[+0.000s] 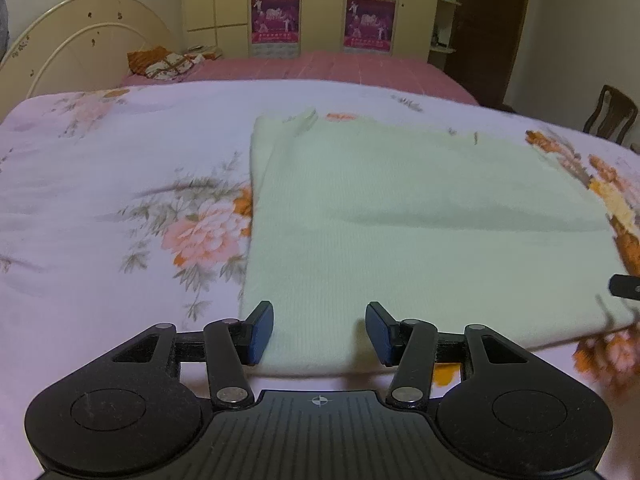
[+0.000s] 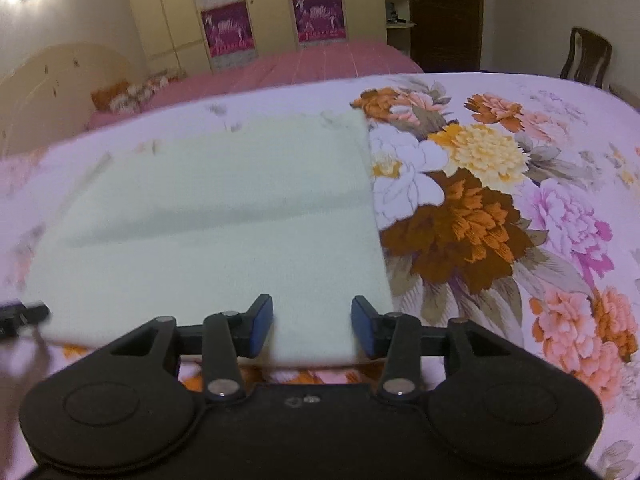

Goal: Fold small clothes
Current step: 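Press the folded sweater flat with both grippers open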

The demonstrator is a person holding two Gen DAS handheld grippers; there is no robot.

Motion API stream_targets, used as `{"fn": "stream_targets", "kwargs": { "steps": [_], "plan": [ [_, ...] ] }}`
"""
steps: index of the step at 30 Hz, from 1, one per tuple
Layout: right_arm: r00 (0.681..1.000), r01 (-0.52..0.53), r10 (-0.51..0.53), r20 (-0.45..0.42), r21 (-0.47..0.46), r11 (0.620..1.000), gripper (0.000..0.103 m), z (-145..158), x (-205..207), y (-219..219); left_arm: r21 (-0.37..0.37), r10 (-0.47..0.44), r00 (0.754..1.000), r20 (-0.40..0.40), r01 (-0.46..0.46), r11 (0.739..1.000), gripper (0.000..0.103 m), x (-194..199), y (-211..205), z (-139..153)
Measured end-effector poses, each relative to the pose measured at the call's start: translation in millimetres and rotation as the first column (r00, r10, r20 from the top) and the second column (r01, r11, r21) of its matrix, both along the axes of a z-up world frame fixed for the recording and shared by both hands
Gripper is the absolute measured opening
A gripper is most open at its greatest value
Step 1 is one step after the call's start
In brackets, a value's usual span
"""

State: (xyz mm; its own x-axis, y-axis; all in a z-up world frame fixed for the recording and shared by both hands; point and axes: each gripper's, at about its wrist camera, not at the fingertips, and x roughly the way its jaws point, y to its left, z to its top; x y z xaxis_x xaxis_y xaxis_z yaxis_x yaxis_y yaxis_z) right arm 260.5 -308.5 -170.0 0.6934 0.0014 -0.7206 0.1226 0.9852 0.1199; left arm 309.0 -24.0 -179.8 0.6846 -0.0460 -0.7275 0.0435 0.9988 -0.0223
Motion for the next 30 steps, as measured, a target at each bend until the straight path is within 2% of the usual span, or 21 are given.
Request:
{"fn": "stream_targets", "kwargs": {
  "steps": [8,14,26,30],
  "plan": [
    [0.999,-0.040,0.039,0.035,0.011,0.999,0.044,13,21,8,0.003,-0.008,0.999,0.033,0.008,1.000,0.052,33,-18,16],
    [0.994,-0.090,0.089,0.055,0.011,0.996,0.046,17,47,23,0.027,0.011,0.999,0.034,-0.012,1.000,0.058,61,-28,9],
    [0.986,-0.152,0.152,0.063,-0.001,0.988,0.048,9,92,46,0.036,0.054,0.997,0.048,-0.055,0.998,0.059,119,-27,-2],
    [0.982,-0.162,0.167,0.084,-0.065,0.985,0.048,9,106,51,0.049,0.063,0.997,0.046,-0.065,0.997,0.059,142,-24,-6]
  ]
}}
